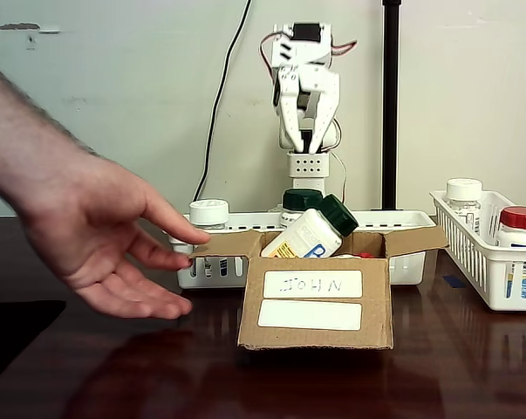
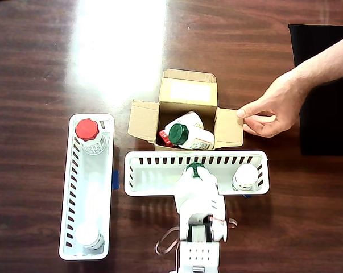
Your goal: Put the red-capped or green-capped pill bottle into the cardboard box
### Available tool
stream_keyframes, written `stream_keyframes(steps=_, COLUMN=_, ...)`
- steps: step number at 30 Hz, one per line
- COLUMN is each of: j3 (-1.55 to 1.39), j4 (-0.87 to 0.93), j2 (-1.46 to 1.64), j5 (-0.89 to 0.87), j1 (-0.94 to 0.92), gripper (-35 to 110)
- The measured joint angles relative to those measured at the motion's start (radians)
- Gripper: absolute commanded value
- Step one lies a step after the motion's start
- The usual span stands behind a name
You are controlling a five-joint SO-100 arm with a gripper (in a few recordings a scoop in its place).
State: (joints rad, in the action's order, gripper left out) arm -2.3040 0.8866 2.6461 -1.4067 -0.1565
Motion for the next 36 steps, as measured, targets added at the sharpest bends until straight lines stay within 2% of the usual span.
stream_keyframes(steps=8, j3=-0.385, j4=-0.075, j2=0.318, j5=-0.020, j1=0.046, gripper=1)
stream_keyframes(steps=14, j3=-0.591, j4=0.043, j2=0.687, j5=-0.067, j1=0.061, gripper=1)
stream_keyframes(steps=26, j3=-0.661, j4=0.066, j2=0.703, j5=-0.097, j1=0.094, gripper=1)
stream_keyframes(steps=33, j3=-0.661, j4=0.155, j2=0.703, j5=0.031, j1=0.175, gripper=1)
stream_keyframes(steps=36, j3=-0.661, j4=0.186, j2=0.703, j5=0.031, j1=0.218, gripper=1)
